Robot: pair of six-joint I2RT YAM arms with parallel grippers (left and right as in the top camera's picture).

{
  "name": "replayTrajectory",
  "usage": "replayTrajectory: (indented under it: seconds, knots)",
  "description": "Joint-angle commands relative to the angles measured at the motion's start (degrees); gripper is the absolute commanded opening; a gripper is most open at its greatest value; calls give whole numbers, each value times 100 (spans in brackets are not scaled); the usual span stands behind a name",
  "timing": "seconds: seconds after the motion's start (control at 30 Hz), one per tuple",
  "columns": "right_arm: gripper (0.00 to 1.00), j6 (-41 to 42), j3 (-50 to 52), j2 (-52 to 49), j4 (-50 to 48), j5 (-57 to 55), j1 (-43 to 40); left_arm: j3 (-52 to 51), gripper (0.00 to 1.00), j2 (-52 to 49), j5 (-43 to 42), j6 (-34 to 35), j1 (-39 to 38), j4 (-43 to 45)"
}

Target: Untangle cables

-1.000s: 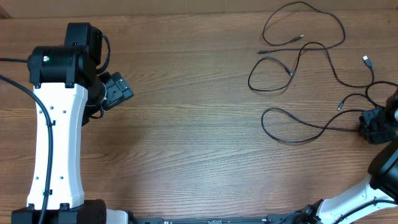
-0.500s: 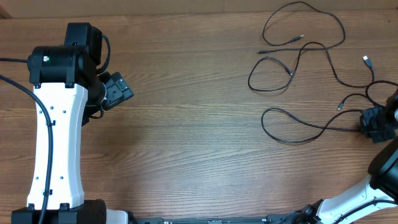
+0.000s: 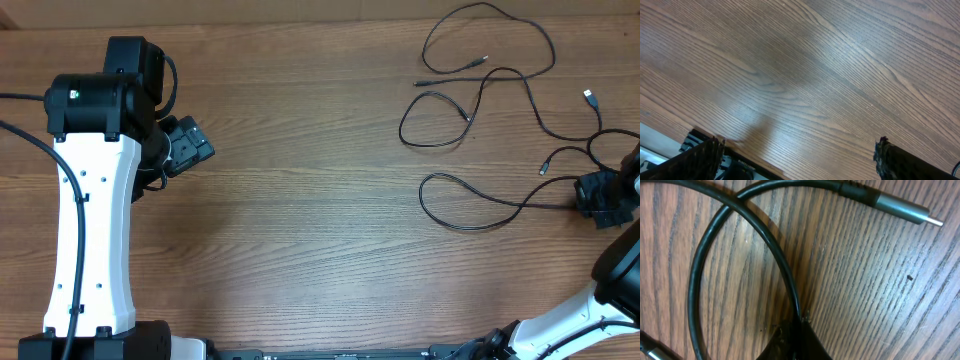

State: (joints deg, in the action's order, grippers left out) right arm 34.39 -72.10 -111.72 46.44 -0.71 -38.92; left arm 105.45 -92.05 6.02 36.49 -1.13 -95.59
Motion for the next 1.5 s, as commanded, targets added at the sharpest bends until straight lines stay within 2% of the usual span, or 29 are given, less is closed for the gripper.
replayTrajectory:
  seconds: [0.0, 0.37, 0.6, 0.67, 0.7, 0.77, 0.8, 1.03, 1.17, 1.27, 1.47]
  knots:
    - [5, -42, -61, 4, 37, 46, 33, -26, 99, -11, -9, -28, -2, 7]
    - [4, -212, -87, 4, 313, 192, 33, -26, 100, -11, -9, -28, -2, 7]
    - [4, -144, -828, 22, 1145, 199, 33, -26, 100, -11, -9, -28, -2, 7]
    - [16, -146, -1123, 22, 1421, 197, 33, -26, 99, -11, -9, -28, -2, 7]
    - [26, -146, -1274, 22, 1574, 197, 33, -26, 100, -11, -9, -28, -2, 7]
    - [68, -149, -1508, 22, 1823, 199, 33, -26, 100, -11, -9, -28, -2, 7]
    - [100, -146, -1626, 22, 1952, 223, 33, -26, 99, -11, -9, -28, -2, 7]
    - [100, -157, -1711, 15, 2420, 905, 66, -26, 100, -11, -9, -28, -2, 7]
    - [100, -612, -1700, 15, 2673, 1241, 297, -26, 100, -11, -9, -28, -2, 7]
    - [100, -726, -1698, 15, 2817, 1239, 621, -26, 100, -11, -9, -28, -2, 7]
    - [100, -1220, -1585, 15, 3036, 1233, 1823, -26, 100, -11, -9, -28, -2, 7]
